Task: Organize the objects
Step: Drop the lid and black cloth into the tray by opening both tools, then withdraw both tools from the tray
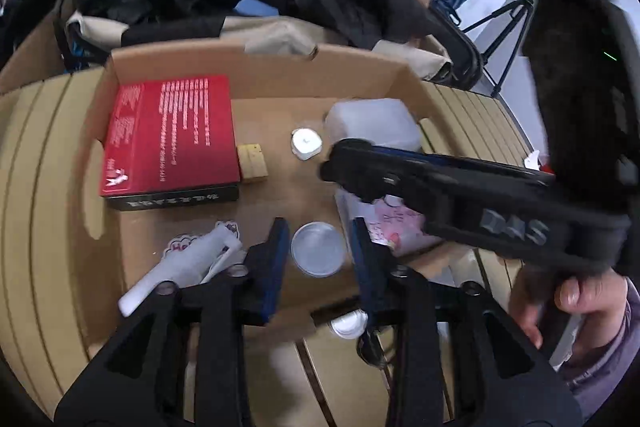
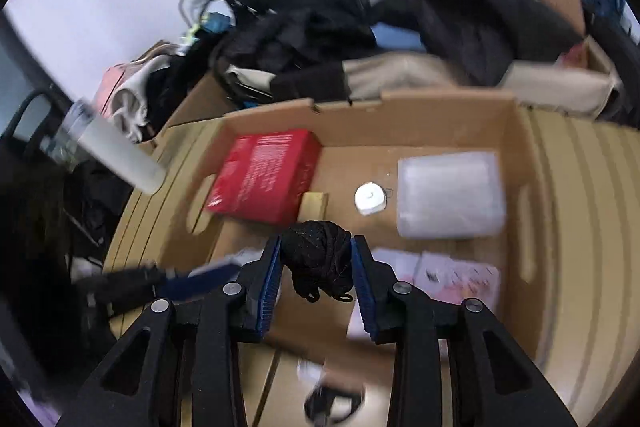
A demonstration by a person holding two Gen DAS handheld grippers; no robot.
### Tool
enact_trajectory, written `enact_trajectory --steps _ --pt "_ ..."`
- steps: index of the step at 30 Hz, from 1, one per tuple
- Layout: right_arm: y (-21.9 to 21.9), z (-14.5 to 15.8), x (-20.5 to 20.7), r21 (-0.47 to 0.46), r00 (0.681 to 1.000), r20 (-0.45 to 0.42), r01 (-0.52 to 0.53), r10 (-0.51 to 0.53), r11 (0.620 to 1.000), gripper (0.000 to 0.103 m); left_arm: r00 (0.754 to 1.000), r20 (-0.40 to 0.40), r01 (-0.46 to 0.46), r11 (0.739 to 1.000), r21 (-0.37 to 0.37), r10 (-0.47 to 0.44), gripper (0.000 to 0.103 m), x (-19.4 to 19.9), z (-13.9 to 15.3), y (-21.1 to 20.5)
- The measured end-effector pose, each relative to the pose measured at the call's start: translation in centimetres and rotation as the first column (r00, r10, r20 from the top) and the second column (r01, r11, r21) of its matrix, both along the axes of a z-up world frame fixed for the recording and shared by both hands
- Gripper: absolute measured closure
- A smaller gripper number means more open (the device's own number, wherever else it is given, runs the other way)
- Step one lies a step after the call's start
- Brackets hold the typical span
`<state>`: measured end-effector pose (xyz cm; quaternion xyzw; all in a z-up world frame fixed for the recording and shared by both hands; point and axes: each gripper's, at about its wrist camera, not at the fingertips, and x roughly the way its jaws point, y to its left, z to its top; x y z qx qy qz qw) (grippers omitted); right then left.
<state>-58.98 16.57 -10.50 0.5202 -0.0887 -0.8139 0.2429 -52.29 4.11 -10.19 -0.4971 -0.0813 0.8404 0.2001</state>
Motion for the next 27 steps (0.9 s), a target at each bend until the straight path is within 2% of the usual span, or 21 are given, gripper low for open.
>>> enact_trajectory --steps 1,2,4,5,8,9,10,12,15,20,23,27 --pt "-0.2 -0.8 -0.5 0.019 1.0 0.021 -0.004 0.004 1.0 0.059 1.0 0.009 0.007 1.0 -0.011 -0.006 0.059 -0.1 -0.5 0.0" --pt "-0.7 -1.4 -0.8 0.04 1.0 0.026 -0.019 0.018 0.999 0.045 1.0 0.001 0.012 1.0 -0.018 -0.012 0.055 0.0 -0.5 -0.2" --pt "-1.1 -1.5 -0.8 0.02 0.999 0.014 -0.048 0.047 0.999 0.025 0.999 -0.035 0.002 0.998 -0.064 -0.004 0.039 0.5 -0.1 -0.7" --pt "-1.0 -1.3 -0.6 0.007 0.999 0.003 -0.048 0.048 0.999 0.024 0.998 -0.058 -0.009 0.993 -0.116 0.002 0.036 0.9 0.4 -1.0" --pt "0.0 0.2 -0.2 -0.011 0.999 -0.028 -0.022 0.022 1.0 0.024 0.994 -0.106 -0.012 0.98 -0.201 -0.009 0.025 2.0 2.7 -2.0" --pt "0.4 1.0 0.0 -0.015 0.999 -0.04 -0.019 0.019 1.0 0.024 0.992 -0.124 -0.029 0.971 -0.237 -0.001 0.017 2.6 3.8 -2.7" --pt "0.8 2.1 0.5 -0.012 0.998 -0.057 -0.02 0.019 1.0 0.024 0.99 -0.141 -0.048 0.964 -0.262 0.011 0.012 2.8 4.8 -3.2" --pt "1.5 4.3 1.5 0.018 0.996 -0.092 -0.017 0.018 1.0 0.024 0.986 -0.166 -0.076 0.955 -0.285 0.029 0.008 3.6 6.5 -4.3" --pt "2.7 8.0 4.4 0.109 0.989 -0.146 0.0 0.016 0.994 0.024 0.984 -0.159 -0.124 0.952 -0.281 0.081 0.006 5.8 9.3 -6.3" --pt "4.8 12.9 10.7 0.15 0.978 -0.206 0.007 0.025 0.989 0.024 0.977 -0.196 -0.137 0.947 -0.291 0.081 0.001 11.7 13.5 -7.1" --pt "5.8 15.1 14.8 0.169 0.97 -0.241 0.006 0.035 0.986 0.024 0.972 -0.228 -0.134 0.941 -0.31 0.064 0.0 15.4 15.6 -6.7" --pt "6.6 16.3 21.1 0.187 0.949 -0.308 -0.012 0.07 0.982 0.024 0.961 -0.273 -0.126 0.949 -0.289 0.044 0.0 21.2 16.5 -5.9"
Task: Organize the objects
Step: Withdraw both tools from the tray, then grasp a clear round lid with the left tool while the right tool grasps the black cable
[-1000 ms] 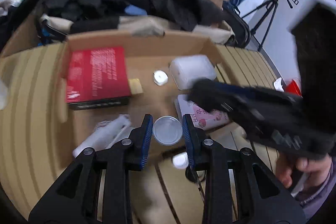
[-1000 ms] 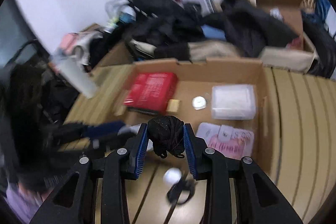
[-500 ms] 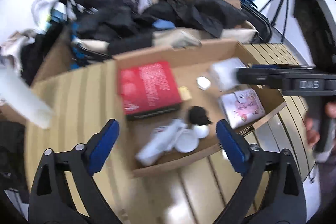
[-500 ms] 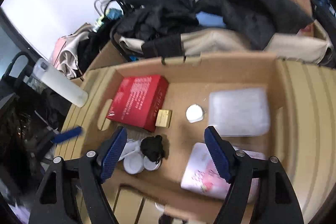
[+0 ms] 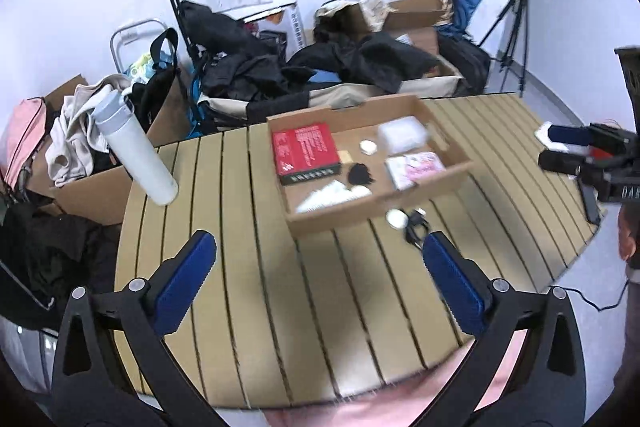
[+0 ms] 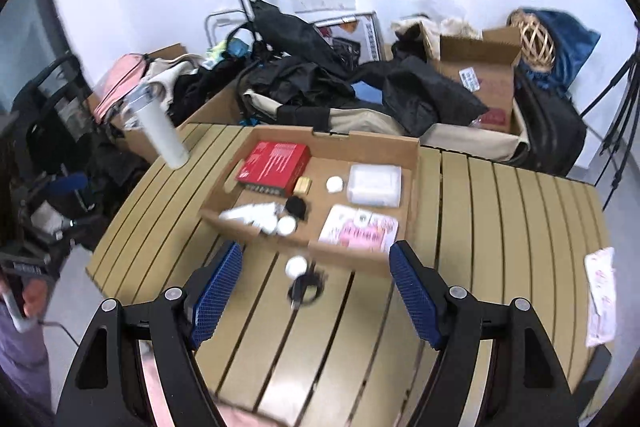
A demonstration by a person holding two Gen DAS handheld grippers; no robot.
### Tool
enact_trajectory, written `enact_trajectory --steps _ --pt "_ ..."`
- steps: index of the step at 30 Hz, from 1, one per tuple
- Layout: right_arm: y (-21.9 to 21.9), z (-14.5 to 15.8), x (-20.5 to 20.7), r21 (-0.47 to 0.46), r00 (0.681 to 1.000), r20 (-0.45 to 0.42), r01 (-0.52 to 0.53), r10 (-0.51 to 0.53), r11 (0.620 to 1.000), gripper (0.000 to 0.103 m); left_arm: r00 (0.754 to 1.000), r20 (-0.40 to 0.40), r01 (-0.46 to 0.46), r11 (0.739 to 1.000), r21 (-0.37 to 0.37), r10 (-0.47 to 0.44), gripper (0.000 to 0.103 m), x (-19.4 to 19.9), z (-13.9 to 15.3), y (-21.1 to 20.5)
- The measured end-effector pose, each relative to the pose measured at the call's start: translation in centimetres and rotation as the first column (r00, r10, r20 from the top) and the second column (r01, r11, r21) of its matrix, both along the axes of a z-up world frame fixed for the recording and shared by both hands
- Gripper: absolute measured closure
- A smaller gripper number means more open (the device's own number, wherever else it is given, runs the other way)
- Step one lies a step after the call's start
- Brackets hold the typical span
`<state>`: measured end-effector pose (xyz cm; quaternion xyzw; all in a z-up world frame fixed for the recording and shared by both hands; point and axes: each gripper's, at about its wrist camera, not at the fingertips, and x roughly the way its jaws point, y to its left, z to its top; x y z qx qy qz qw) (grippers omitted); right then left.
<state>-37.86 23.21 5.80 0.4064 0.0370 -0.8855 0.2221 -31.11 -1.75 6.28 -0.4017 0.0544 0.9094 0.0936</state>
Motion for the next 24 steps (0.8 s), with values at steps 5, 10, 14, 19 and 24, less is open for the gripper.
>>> enact_trajectory --steps 5,10,14,19,24 --pt "1.0 -2.5 9.1 0.002 0.996 -0.074 0.058 -0.058 0.998 0.023 0.998 -0.045 -0.046 0.998 0.041 0.048 0.0 7.7 -1.5 0.7" --pt "1.7 -6.9 15.7 -0.102 0.997 0.005 0.08 -0.08 0.992 0.024 0.997 -0.027 -0.072 0.992 0.104 0.075 0.0 13.1 -3.8 0.9" --pt "1.3 -7.9 16.5 -0.085 0.998 0.013 0.07 -0.069 0.994 0.023 0.996 0.003 -0.091 0.993 0.072 0.091 0.0 12.7 -5.0 0.8" --pt "0.3 -8.7 14.7 -0.065 0.998 0.004 0.066 -0.066 0.996 0.024 0.993 0.008 -0.115 0.988 0.101 0.114 0.0 10.9 -5.7 0.3" --pt "-2.0 -11.7 9.6 -0.019 0.998 0.032 0.047 -0.047 0.999 0.024 0.994 0.006 -0.106 0.987 0.118 0.106 0.0 7.6 -7.8 0.4"
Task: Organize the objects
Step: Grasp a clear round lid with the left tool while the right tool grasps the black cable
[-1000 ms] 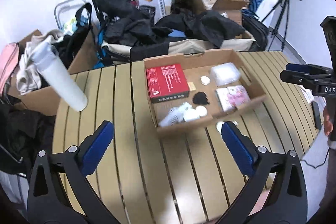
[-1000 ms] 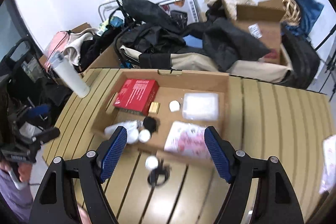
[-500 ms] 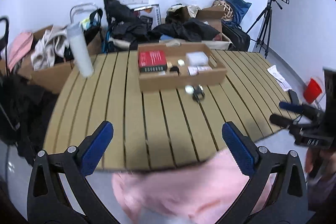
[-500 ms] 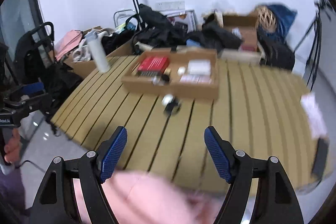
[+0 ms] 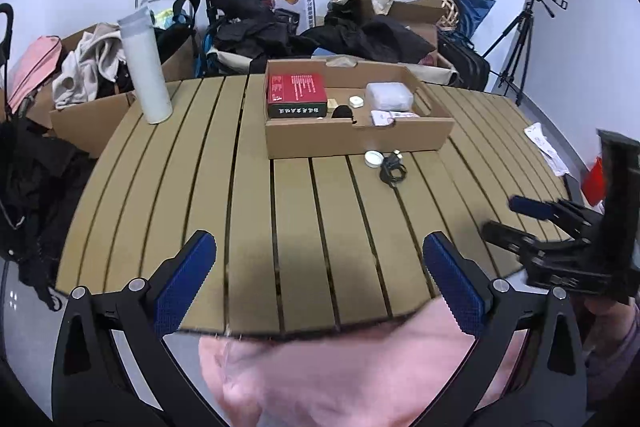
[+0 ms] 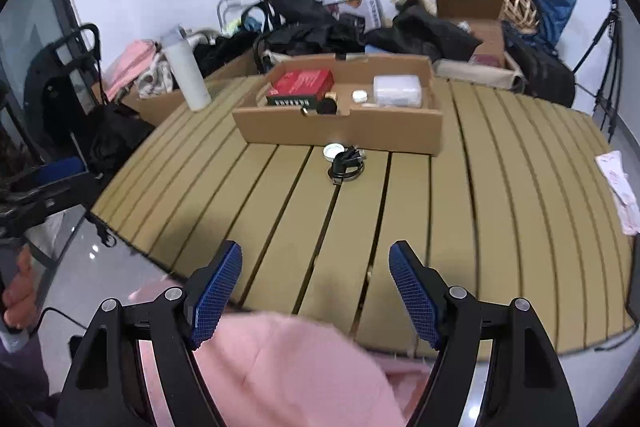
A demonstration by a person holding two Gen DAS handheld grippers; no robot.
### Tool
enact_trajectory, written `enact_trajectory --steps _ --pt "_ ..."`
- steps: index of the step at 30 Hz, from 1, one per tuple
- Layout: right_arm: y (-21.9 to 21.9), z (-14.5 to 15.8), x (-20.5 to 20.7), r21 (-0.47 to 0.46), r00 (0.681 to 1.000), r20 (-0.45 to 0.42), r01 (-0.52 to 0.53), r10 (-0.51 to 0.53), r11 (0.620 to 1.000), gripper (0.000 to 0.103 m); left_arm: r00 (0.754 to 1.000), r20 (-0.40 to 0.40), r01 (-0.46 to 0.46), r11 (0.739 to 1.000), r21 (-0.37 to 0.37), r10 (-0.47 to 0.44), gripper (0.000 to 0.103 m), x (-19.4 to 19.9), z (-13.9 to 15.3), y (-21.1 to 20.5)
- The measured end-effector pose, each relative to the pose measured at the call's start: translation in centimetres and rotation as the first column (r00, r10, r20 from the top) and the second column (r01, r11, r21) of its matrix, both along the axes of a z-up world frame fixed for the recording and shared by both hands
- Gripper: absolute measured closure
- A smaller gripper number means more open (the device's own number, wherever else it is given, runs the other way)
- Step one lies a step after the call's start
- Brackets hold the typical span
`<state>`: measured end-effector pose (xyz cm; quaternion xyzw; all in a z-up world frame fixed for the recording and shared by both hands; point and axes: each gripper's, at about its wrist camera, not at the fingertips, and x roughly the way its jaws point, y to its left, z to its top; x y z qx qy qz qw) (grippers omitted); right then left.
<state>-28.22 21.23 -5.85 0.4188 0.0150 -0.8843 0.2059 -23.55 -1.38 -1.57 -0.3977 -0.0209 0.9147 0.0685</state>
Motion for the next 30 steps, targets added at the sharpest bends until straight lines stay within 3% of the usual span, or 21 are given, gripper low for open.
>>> enact_trajectory --steps 7,11,12,13,14,18,21,23,24,26,28,30 --pt "-4.4 -5.9 -11.1 0.056 0.998 0.061 -0.005 0.002 0.998 0.024 0.999 -0.023 0.043 0.996 0.074 -0.041 0.0 -6.8 -4.1 0.3" --pt "-6.2 -8.7 -14.6 0.138 0.998 0.064 0.009 -0.018 0.99 0.024 0.998 0.025 0.061 0.997 0.051 -0.062 0.002 -11.5 -7.0 1.5" --pt "-6.2 -9.5 -15.0 0.165 0.998 0.063 0.012 -0.023 0.986 0.025 0.997 0.029 0.069 0.996 0.051 -0.071 0.002 -12.5 -7.6 1.9" --pt "-5.8 -10.1 -15.4 0.159 0.997 0.08 0.007 -0.02 0.987 0.043 0.996 0.037 0.078 0.996 0.048 -0.08 0.002 -13.3 -8.2 2.5" --pt "-5.0 -10.0 -15.3 0.124 0.998 0.057 0.009 -0.016 0.992 0.051 0.995 0.05 0.086 0.995 0.041 -0.088 0.002 -14.0 -8.8 3.0" --pt "-2.0 -9.8 -15.0 0.078 0.997 0.072 0.027 -0.033 0.997 0.052 0.981 0.095 0.166 0.984 0.062 -0.172 0.005 -16.8 -11.2 6.0" --pt "0.3 -9.9 -14.6 0.069 0.995 0.089 0.044 -0.05 0.997 0.052 0.974 0.138 0.173 0.984 0.046 -0.177 0.02 -19.4 -13.1 8.8" --pt "1.7 -9.6 -13.9 0.055 0.993 0.095 0.06 -0.065 0.997 0.052 0.974 0.162 0.162 0.987 -0.012 -0.158 0.022 -20.5 -14.3 10.1" --pt "2.0 -9.2 -13.6 0.043 0.993 0.097 0.065 -0.069 0.997 0.052 0.982 0.141 0.139 0.987 -0.082 -0.126 0.024 -20.8 -14.6 10.9" --pt "2.9 -8.7 -12.9 0.019 0.993 0.093 0.076 -0.077 0.997 0.052 0.983 0.122 0.149 0.985 -0.082 -0.138 0.033 -20.5 -14.7 11.5" --pt "3.5 -8.7 -12.2 0.008 0.992 0.094 0.087 -0.087 0.996 0.052 0.983 0.085 0.169 0.982 -0.081 -0.163 0.062 -19.7 -14.5 12.1" --pt "3.7 -8.9 -11.8 0.003 0.99 0.103 0.099 -0.099 0.995 0.052 0.981 0.08 0.18 0.981 -0.072 -0.175 0.078 -19.4 -14.4 12.1"
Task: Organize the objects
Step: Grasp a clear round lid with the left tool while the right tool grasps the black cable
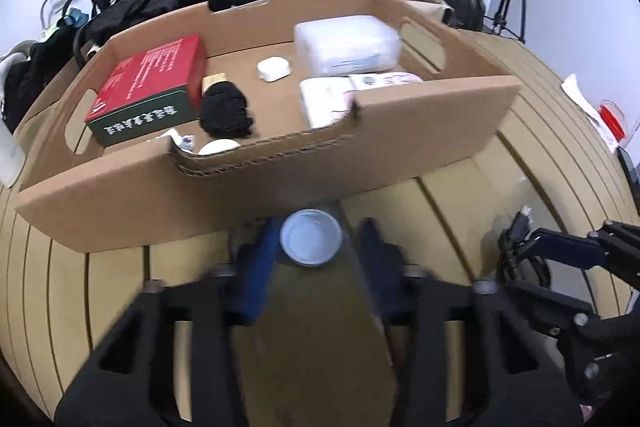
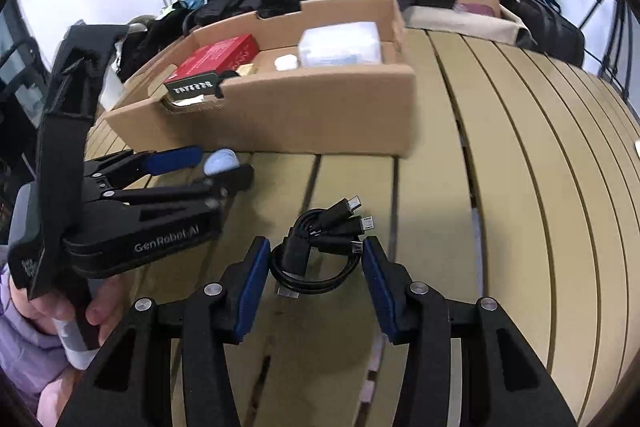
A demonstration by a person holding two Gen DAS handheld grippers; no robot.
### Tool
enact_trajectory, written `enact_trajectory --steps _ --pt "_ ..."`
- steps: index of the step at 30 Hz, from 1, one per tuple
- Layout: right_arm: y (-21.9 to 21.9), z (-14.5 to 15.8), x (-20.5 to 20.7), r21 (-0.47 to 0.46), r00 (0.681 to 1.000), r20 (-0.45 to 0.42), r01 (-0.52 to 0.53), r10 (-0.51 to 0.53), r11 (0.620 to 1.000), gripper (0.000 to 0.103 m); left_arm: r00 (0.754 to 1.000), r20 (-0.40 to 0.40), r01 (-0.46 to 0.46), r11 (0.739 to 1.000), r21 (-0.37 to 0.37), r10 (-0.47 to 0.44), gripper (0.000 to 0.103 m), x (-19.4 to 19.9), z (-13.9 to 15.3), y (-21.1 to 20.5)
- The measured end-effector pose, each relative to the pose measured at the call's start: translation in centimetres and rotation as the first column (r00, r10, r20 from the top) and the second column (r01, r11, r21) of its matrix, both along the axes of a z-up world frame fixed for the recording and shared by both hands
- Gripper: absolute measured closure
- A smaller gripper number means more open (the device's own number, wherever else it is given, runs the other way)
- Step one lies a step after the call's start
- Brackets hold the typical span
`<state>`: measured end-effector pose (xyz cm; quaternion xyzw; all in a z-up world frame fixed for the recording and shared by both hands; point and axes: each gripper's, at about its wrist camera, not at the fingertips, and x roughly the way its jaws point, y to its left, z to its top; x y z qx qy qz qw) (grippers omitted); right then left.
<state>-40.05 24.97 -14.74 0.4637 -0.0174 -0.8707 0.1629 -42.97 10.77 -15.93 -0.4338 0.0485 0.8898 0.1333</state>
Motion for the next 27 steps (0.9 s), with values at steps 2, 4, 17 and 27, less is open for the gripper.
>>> enact_trajectory --steps 2,4,17,27 --pt "0.2 0.0 0.5 -0.013 1.0 0.008 0.007 -0.007 1.0 0.052 1.0 0.015 0.011 1.0 0.011 -0.011 0.078 0.5 0.1 0.1" --pt "0.4 0.4 1.3 -0.022 1.0 0.003 0.009 -0.009 1.0 0.052 0.999 0.032 0.022 1.0 0.007 -0.022 0.078 1.4 0.3 0.2" --pt "-0.2 9.6 15.0 -0.062 0.987 -0.117 -0.119 0.111 0.991 0.052 0.998 0.024 -0.061 0.98 0.192 0.057 0.078 20.0 11.1 -6.4" --pt "-3.0 11.6 19.4 -0.061 0.971 -0.156 -0.191 0.179 0.98 0.052 0.994 -0.062 -0.081 0.978 0.192 0.095 0.078 23.8 15.0 -8.7"
